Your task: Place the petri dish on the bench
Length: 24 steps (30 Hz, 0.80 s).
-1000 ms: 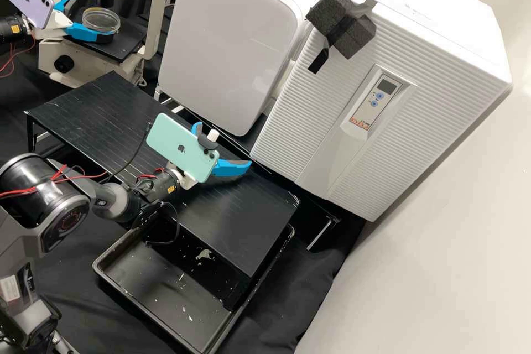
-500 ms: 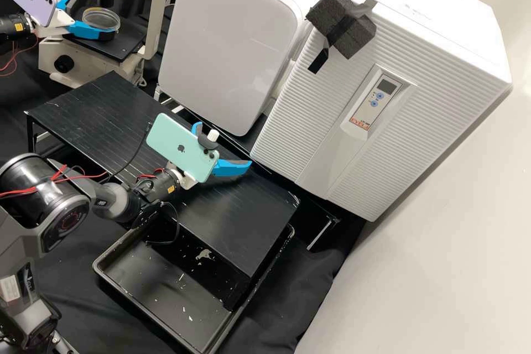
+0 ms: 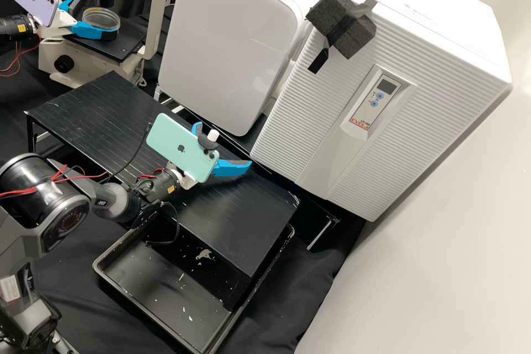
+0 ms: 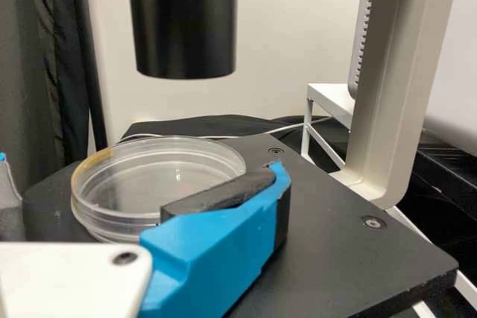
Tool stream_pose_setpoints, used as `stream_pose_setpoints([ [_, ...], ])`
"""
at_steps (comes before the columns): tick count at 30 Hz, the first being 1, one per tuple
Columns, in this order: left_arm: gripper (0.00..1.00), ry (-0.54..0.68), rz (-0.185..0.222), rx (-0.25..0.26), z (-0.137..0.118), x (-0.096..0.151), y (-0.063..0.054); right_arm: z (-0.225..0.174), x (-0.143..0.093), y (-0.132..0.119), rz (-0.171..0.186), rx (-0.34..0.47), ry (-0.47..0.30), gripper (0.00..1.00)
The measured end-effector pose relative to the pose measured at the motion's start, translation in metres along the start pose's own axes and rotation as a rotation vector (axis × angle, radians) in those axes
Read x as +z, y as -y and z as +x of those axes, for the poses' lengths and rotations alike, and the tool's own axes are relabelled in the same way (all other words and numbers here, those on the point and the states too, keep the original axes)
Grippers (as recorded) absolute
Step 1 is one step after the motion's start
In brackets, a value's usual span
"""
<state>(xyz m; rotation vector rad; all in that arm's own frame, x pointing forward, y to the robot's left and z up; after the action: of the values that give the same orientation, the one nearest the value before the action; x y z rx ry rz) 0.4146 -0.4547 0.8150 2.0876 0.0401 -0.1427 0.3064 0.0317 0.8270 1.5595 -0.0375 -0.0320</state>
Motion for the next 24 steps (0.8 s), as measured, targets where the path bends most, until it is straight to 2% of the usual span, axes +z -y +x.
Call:
stream_pose_setpoints([
  [24, 0.0, 0.009, -0.006, 0.041, -0.0018, -0.0063, 0.0071, 0.0, 0.0, 0.0, 0.0, 0.0, 0.0, 1.0],
])
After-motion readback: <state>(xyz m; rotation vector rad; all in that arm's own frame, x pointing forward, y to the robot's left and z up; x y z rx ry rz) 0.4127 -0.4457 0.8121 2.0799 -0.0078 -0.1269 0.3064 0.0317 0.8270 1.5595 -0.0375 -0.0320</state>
